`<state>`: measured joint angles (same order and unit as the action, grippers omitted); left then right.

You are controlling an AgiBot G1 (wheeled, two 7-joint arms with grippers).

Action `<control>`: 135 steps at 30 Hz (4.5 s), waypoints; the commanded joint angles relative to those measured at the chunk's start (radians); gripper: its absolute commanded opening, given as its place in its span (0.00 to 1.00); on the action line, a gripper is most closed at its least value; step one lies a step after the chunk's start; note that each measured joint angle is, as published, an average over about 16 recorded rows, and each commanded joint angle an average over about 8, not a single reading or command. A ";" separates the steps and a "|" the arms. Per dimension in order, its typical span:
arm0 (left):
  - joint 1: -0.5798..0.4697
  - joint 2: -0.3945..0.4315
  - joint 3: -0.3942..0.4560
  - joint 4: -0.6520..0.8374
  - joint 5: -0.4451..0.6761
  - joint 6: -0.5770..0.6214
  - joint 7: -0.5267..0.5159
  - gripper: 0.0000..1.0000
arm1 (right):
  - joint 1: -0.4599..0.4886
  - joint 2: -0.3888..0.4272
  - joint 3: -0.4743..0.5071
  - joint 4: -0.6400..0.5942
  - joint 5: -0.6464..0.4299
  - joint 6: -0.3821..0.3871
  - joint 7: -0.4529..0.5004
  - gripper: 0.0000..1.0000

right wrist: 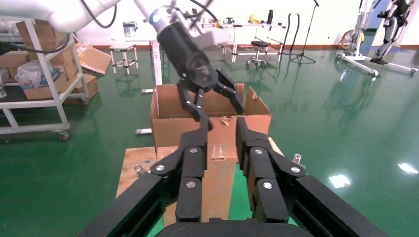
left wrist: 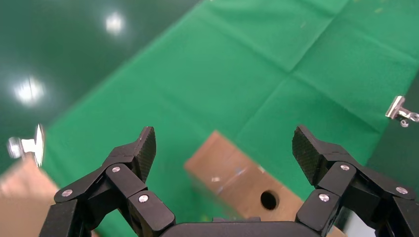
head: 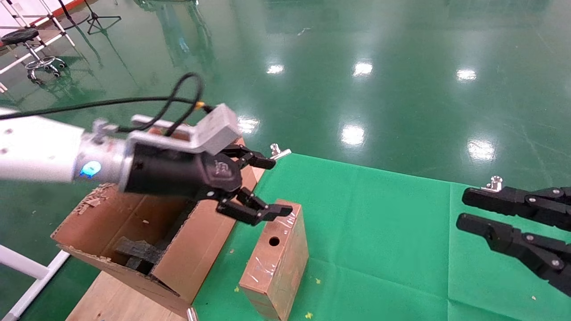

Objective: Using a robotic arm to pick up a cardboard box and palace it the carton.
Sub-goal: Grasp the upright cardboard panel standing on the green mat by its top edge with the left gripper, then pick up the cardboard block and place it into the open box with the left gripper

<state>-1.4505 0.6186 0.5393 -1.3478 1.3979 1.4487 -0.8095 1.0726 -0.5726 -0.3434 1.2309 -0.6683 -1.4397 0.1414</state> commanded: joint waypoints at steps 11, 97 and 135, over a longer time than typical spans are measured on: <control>-0.296 0.193 0.254 0.014 0.225 0.135 -0.524 1.00 | 0.000 0.000 0.000 0.000 0.000 0.000 0.000 0.00; -0.675 0.051 0.657 0.071 0.071 0.049 -0.506 0.00 | 0.000 0.000 0.000 0.000 0.000 0.000 0.000 1.00; -0.521 0.116 0.706 1.163 0.317 -0.323 0.116 0.00 | 0.000 0.000 0.000 0.000 0.000 0.000 0.000 1.00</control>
<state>-1.9711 0.7342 1.2468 -0.1944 1.7171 1.1248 -0.6955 1.0724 -0.5725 -0.3434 1.2306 -0.6681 -1.4394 0.1413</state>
